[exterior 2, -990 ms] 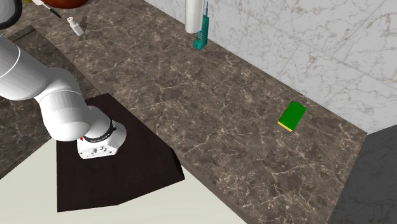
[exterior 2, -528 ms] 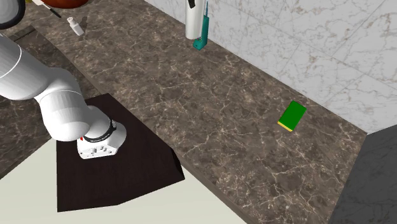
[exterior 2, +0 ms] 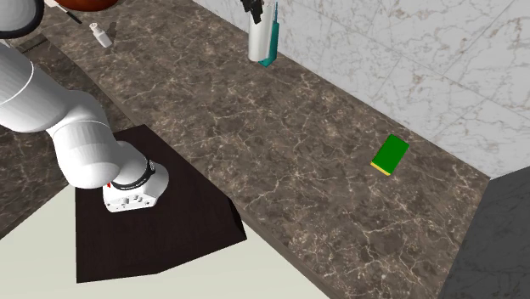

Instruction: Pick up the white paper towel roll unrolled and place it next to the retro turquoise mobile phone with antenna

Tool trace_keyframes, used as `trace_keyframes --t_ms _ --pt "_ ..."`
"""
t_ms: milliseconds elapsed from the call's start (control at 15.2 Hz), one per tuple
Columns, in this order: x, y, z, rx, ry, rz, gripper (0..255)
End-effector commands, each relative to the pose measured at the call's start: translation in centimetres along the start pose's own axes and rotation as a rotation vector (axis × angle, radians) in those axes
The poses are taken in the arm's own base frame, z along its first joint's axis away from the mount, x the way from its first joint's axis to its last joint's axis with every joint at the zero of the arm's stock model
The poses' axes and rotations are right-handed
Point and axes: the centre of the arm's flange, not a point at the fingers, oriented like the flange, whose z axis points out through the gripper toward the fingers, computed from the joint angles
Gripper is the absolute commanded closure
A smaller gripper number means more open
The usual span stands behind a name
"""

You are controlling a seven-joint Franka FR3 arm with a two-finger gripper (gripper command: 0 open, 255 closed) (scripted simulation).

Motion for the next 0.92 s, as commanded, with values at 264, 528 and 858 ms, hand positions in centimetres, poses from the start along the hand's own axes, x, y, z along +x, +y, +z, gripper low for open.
trace_keyframes --t_ms 264,528,858 --pt "-0.7 0.0 3.1 0.000 0.000 0.000 255" --pt "-1.2 0.0 5.1 0.000 0.000 0.000 255" --pt "-1.3 0.0 5.6 0.000 0.000 0.000 255"
